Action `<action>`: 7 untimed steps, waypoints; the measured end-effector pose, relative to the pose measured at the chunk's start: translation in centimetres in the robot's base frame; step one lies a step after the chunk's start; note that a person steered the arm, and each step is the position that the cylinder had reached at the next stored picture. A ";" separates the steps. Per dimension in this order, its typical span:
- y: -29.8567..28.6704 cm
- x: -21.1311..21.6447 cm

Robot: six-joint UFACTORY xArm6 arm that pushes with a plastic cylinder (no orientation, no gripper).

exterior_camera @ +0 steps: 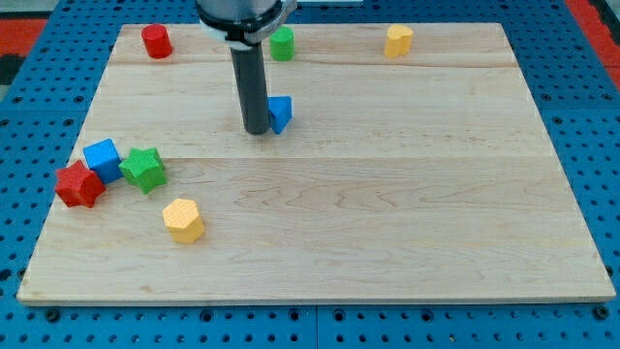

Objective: Slide the blue triangle to the bottom of the green circle

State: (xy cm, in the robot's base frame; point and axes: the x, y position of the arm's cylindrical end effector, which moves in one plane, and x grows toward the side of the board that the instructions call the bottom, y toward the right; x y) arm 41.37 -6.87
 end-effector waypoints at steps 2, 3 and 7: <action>3.3 2.9; 2.0 -1.2; -5.3 -5.7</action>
